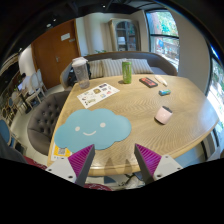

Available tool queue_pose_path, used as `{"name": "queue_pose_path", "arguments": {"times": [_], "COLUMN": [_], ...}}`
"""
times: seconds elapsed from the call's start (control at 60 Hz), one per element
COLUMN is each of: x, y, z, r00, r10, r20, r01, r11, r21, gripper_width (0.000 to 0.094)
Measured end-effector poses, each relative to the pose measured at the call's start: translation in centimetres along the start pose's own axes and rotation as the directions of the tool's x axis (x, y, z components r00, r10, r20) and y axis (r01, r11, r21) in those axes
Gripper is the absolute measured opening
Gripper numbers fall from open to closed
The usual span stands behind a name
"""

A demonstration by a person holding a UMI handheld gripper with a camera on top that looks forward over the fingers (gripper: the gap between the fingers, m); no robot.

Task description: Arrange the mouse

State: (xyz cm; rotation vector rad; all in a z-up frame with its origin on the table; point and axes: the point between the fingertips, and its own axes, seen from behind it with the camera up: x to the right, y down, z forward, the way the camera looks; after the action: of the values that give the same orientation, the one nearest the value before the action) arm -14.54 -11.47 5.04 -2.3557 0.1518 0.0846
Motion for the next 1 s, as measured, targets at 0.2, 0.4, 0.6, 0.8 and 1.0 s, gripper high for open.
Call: {"name": "queue_pose_path", "arguments": {"times": [0.2, 0.4, 0.6, 0.8, 1.0], "x": [3.8, 10.7, 15.3, 18.6, 20.5], "y": [1.8, 1.7, -0.7, -4.6, -8.6], "z": [-0.3, 2.5, 7.3, 10.9, 14.6], "r00": [0.997, 0.988, 0.991, 0.996, 0.997], "r10": [0.049, 0.016, -0.015, -0.021, -0.076], "r20": [-0.055, -0.155, -0.135, -0.087, -0.028], "r01": [-0.050, -0.018, 0.016, 0.025, 0.078], "r11": [0.999, 1.000, 1.000, 0.998, 0.994], "r21": [-0.002, -0.008, 0.008, 0.049, 0.077], "gripper_width": [0.0814, 0.0809, 0.0805, 0.0800, 0.0797]}}
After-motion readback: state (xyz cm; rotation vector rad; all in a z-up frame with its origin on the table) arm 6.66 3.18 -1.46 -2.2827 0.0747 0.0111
